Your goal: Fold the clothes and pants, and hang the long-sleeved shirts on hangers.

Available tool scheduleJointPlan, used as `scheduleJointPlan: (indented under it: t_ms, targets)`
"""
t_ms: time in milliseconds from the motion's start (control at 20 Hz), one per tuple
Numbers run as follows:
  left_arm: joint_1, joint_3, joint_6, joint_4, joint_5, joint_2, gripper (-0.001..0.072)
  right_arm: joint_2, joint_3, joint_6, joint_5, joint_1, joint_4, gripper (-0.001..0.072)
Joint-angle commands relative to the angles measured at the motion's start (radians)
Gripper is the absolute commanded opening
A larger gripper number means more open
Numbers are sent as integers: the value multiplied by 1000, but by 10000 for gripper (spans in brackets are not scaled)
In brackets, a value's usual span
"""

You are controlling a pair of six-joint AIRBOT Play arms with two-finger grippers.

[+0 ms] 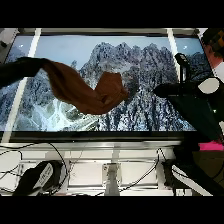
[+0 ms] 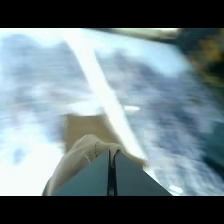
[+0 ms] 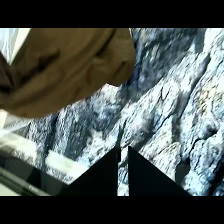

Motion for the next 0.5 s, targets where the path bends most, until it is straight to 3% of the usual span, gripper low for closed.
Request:
scheduleJointPlan:
  t_ms: [0, 100, 150, 250, 350, 450]
  targets:
    - [86, 7, -118, 126, 11, 61, 17, 0, 0, -1, 32, 1, 3, 76]
    - [60, 7, -115, -11, 60, 58, 17, 0, 0, -1, 21, 1, 3, 69]
    - [29, 7, -115, -85, 121, 56, 16, 0, 0, -1, 14, 1, 3, 14]
    - [-68, 7, -114, -174, 267, 52, 17, 0, 0, -1, 12, 1, 3, 16]
    - [-162, 7, -115, -146, 390, 49, 16, -1, 0, -1, 8, 1, 3, 16]
    - [-195, 6, -116, -47, 431, 48, 16, -15, -2, 0, 13, 1, 18, 16]
